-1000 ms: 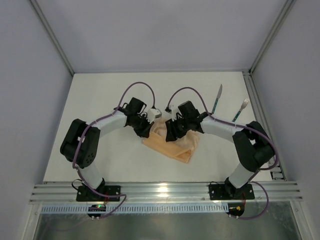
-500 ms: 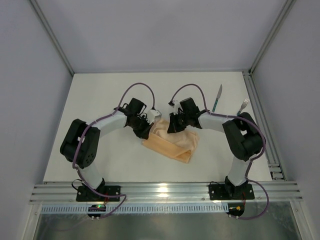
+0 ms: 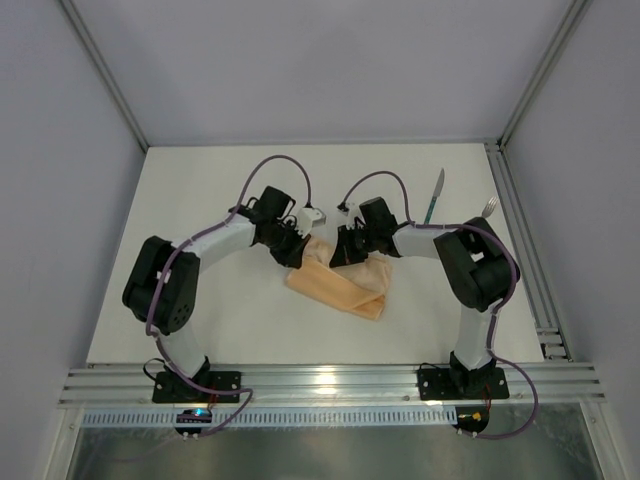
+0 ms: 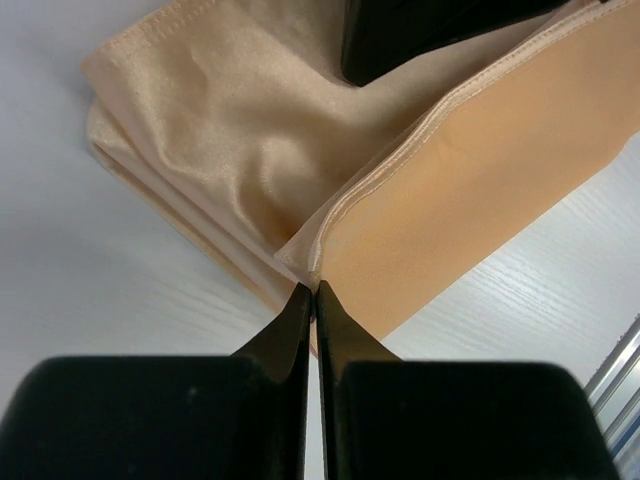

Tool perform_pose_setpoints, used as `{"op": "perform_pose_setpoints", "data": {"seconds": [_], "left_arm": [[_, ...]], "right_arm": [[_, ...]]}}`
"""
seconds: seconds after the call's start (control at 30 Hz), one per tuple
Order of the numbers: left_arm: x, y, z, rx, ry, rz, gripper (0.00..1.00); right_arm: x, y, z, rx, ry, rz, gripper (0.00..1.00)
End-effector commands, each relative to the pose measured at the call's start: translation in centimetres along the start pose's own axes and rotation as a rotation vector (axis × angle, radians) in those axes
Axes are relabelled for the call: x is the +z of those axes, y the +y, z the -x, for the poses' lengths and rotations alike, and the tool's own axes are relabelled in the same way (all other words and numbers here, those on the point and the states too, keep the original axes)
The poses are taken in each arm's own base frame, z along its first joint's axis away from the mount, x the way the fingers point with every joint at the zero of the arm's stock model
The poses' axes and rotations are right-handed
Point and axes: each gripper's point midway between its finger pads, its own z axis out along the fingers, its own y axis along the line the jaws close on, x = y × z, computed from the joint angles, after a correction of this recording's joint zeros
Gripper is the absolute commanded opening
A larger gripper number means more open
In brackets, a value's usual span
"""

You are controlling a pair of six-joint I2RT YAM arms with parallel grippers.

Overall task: Fold the napkin into a case and place the utensils inside
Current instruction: Smooth out the 2/3-rectangle-folded napkin at the center of the board.

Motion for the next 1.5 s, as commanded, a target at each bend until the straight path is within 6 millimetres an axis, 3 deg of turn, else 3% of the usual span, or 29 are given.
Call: {"op": "perform_pose_setpoints", "data": {"seconds": [0.0, 0.17, 0.3, 0.4, 0.53, 0.6, 0.63, 0.7, 0.73, 0.77, 0.8, 0.87, 1.0, 1.17, 1.27, 1.47], "left_arm": [[0.5, 1.2, 0.3, -0.031, 0.019, 0.038, 0.00], [1.8, 1.7, -2.0, -0.080, 0.103, 0.041, 0.00], [2.1, 1.8, -2.6, -0.096, 0.125, 0.048, 0.00], [2.1, 1.8, -2.6, -0.096, 0.122, 0.048, 0.00], [1.9, 1.7, -2.5, -0.093, 0.117, 0.051, 0.00], [1.8, 1.6, -2.6, -0.096, 0.117, 0.048, 0.00], [1.7, 1.6, -2.4, -0.093, 0.111, 0.048, 0.00], [1.7, 1.6, -2.4, -0.094, 0.111, 0.050, 0.01], [1.6, 1.6, -2.3, -0.093, 0.108, 0.051, 0.03], [1.6, 1.6, -2.3, -0.092, 0.107, 0.053, 0.04], [1.5, 1.6, -2.3, -0.091, 0.107, 0.056, 0.04], [1.4, 1.6, -2.4, -0.090, 0.106, 0.059, 0.06], [1.3, 1.6, -2.7, -0.085, 0.111, 0.064, 0.07], [0.9, 1.4, -3.7, -0.074, 0.128, 0.075, 0.01], [0.2, 0.9, -4.1, -0.066, 0.134, 0.070, 0.00], [-1.4, 0.2, -4.7, -0.048, 0.142, 0.077, 0.00]], "right_arm": [[0.2, -0.3, -0.8, -0.018, 0.015, -0.011, 0.04], [-0.2, 0.2, -0.4, -0.045, 0.012, -0.006, 0.04], [-1.2, 0.8, 0.6, -0.088, 0.006, -0.013, 0.04], [-3.2, 2.4, 3.0, -0.163, -0.053, -0.033, 0.04], [-5.7, 3.9, 4.0, -0.221, -0.105, -0.085, 0.04], [-6.3, 4.9, 3.3, -0.238, -0.106, -0.083, 0.04], [-6.2, 5.0, 1.7, -0.225, -0.084, -0.082, 0.04], [-6.7, 6.2, 0.6, -0.226, -0.091, -0.059, 0.04], [-6.2, 6.4, -1.6, -0.199, -0.056, -0.041, 0.04], [-6.3, 7.1, -1.7, -0.204, -0.083, -0.016, 0.04], [-6.1, 6.7, -3.6, -0.178, -0.055, 0.000, 0.04], [-6.0, 6.3, -4.2, -0.154, -0.064, -0.003, 0.04], [-5.5, 3.4, -6.5, -0.128, -0.018, -0.094, 0.04], [-5.9, 0.0, -8.3, -0.096, 0.008, -0.230, 0.04], [-5.6, -0.5, -9.1, -0.078, 0.045, -0.240, 0.04], [-5.6, -0.1, -8.5, -0.062, 0.030, -0.232, 0.04]]}}
